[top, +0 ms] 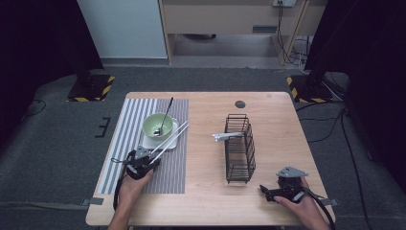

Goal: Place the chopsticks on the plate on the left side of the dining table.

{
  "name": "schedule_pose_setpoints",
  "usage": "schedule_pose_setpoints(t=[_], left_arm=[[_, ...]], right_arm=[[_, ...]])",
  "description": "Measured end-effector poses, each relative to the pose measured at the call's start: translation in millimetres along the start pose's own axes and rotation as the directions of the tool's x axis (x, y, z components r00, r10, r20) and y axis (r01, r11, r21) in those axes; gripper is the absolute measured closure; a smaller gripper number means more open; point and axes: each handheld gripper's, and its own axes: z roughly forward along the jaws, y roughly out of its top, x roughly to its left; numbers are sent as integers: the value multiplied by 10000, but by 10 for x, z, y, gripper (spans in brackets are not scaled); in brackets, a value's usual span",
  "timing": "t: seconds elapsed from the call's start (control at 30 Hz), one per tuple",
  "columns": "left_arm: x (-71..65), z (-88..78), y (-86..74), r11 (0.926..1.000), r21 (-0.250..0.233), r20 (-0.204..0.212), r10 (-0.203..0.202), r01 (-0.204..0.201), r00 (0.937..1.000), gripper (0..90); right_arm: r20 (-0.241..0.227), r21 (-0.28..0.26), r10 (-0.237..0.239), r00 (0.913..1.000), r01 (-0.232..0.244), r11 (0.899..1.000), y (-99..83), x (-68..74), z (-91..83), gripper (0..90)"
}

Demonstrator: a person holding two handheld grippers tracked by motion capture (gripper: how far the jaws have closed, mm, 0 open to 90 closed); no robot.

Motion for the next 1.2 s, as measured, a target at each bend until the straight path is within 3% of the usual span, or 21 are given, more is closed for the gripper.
schedule_pose_setpoints(t=[1.2], left_arm=[[10, 31, 12, 9997, 101, -143, -203, 205, 9997, 826]], right_arm=[[0, 3, 0, 10000, 0, 10000, 0, 0, 0, 3]])
